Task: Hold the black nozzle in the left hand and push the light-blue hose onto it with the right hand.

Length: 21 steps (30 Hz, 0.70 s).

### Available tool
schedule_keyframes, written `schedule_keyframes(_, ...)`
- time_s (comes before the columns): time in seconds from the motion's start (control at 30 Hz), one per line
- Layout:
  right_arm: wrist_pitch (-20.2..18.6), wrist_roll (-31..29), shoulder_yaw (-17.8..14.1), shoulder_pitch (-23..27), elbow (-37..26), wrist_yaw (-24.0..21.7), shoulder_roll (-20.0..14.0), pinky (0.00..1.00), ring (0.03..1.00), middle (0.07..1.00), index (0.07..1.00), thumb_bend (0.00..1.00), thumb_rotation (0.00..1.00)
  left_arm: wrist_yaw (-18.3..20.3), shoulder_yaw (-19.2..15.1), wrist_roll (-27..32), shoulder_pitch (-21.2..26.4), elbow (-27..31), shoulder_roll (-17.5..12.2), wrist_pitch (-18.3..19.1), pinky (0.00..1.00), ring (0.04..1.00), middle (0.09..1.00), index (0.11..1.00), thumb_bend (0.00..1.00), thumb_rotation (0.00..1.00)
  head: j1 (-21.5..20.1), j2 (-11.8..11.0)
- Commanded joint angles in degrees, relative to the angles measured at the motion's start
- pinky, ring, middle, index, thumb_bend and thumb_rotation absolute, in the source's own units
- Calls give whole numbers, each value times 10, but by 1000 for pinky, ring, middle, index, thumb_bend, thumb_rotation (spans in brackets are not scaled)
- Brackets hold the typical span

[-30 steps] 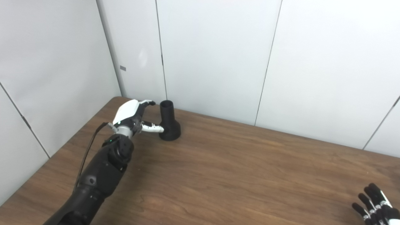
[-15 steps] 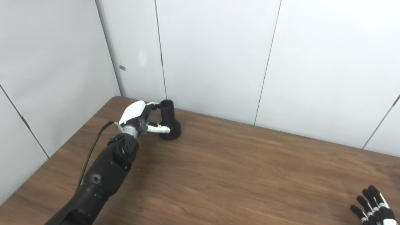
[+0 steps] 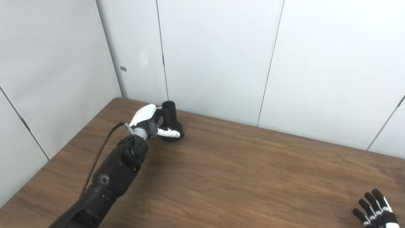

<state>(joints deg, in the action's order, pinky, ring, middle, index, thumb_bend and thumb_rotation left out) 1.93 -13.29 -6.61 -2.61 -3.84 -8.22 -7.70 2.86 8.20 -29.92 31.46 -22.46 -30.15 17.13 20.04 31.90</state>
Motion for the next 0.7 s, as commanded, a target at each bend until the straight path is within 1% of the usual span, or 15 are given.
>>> schedule_keyframes(0.0, -7, -4, 0, -4, -8, 2, 2, 894, 945, 956, 969, 547, 875, -9, 0, -9, 34, 3, -8, -9, 913, 875, 795, 778, 898, 358, 0, 2)
schedule_keyframes(0.03, -9, -4, -1, -4, -10, 3, 2, 879, 938, 955, 964, 547, 873, -9, 1, -8, 34, 2, -8, -11, 903, 870, 793, 778, 893, 351, 0, 2)
schedule_keyframes(0.1, -12, -4, -1, -4, -12, 5, 2, 860, 929, 948, 959, 552, 868, -7, 4, -7, 33, 2, -8, -11, 913, 872, 795, 779, 887, 333, 0, 2)
schedule_keyframes(0.27, -16, 2, -2, -6, -19, 10, 3, 869, 931, 943, 948, 559, 859, -8, 13, -12, 29, 1, -12, -16, 948, 885, 801, 766, 877, 323, -1, 4)
schedule_keyframes(0.33, -16, 0, -2, -5, -19, 8, 3, 872, 931, 939, 944, 557, 855, -11, 13, -12, 28, 2, -12, -16, 929, 877, 797, 751, 875, 318, -1, 4)
schedule_keyframes(0.4, -18, 0, -2, -6, -20, 7, 3, 884, 933, 937, 943, 558, 848, -15, 14, -14, 26, 3, -12, -18, 861, 857, 785, 732, 866, 312, -1, 4)
schedule_keyframes(0.47, -16, 0, -1, -7, -19, 4, 0, 895, 940, 945, 954, 550, 864, -22, 15, -16, 25, 0, -14, -31, 781, 809, 755, 708, 841, 274, -1, 8)
schedule_keyframes(0.5, -18, 0, -1, -8, -19, 5, 0, 891, 943, 950, 956, 553, 869, -27, 14, -15, 24, -1, -14, -39, 736, 766, 732, 689, 820, 231, -1, 8)
schedule_keyframes(0.57, -20, 3, -1, -9, -21, 6, 0, 865, 939, 953, 955, 546, 874, -38, 6, -9, 23, -4, -10, -51, 687, 713, 696, 645, 790, 136, 0, 9)
schedule_keyframes(0.6, -19, 5, 0, -9, -22, 6, 0, 854, 938, 953, 957, 538, 879, -42, 2, -4, 23, -8, -9, -58, 660, 685, 675, 571, 660, 99, 0, 9)
schedule_keyframes(0.63, -18, 5, 0, -9, -21, 6, -1, 848, 937, 950, 956, 533, 884, -47, -2, 2, 23, -11, -7, -67, 631, 651, 649, 533, 591, 79, 0, 9)
schedule_keyframes(0.67, -16, 4, 0, -9, -20, 4, -1, 844, 936, 950, 955, 528, 885, -49, -5, 6, 23, -14, -6, -74, 561, 595, 579, 496, 548, 32, 0, 9)
